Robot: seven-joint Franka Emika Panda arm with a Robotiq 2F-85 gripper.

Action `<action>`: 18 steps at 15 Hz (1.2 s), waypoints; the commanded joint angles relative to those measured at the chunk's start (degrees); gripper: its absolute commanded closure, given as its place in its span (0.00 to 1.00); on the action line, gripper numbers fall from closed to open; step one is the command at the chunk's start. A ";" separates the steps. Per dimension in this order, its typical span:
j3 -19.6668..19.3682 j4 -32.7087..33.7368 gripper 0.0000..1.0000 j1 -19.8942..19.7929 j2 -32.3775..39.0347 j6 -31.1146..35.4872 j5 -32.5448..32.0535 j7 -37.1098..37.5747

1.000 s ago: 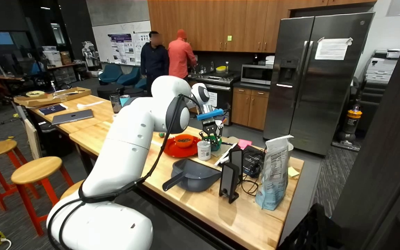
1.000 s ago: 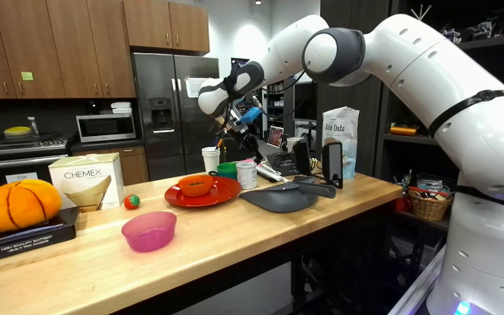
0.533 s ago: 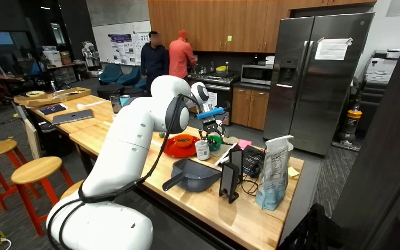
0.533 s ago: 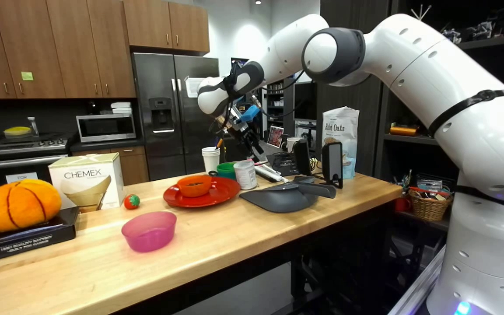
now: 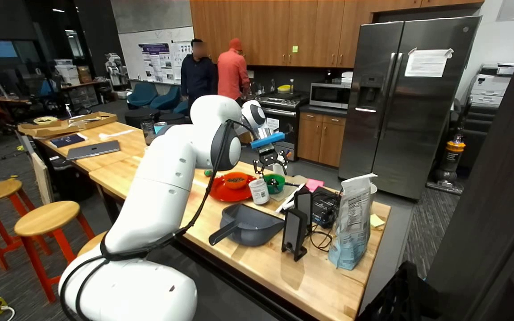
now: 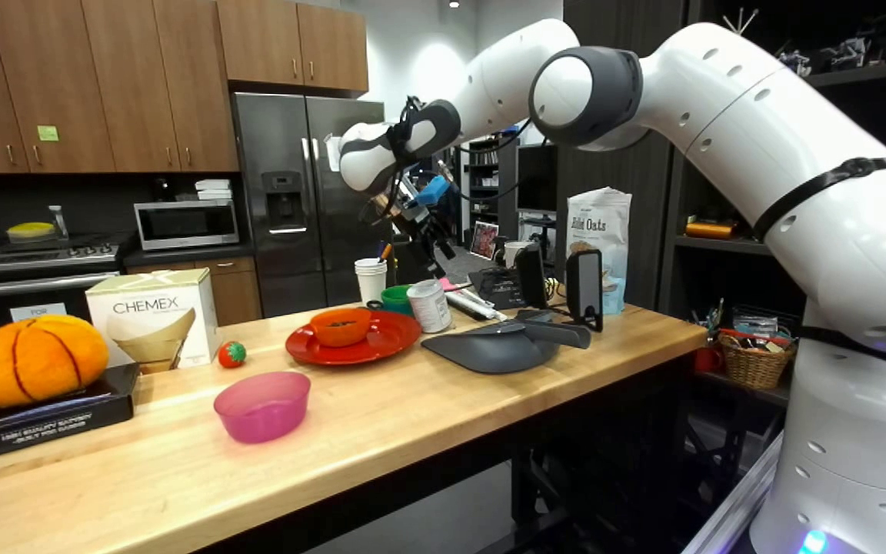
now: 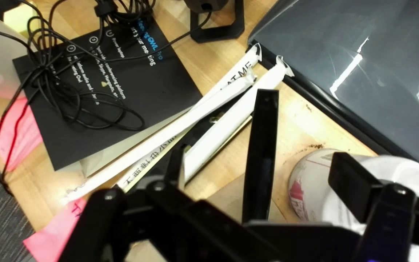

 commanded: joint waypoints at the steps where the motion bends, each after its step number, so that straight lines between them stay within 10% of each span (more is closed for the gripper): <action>1: -1.27 1.43 0.00 1.50 -1.24 -1.76 -2.15 -0.01; 18: -1.05 5.62 0.00 6.42 -9.30 -1.27 -5.36 5.09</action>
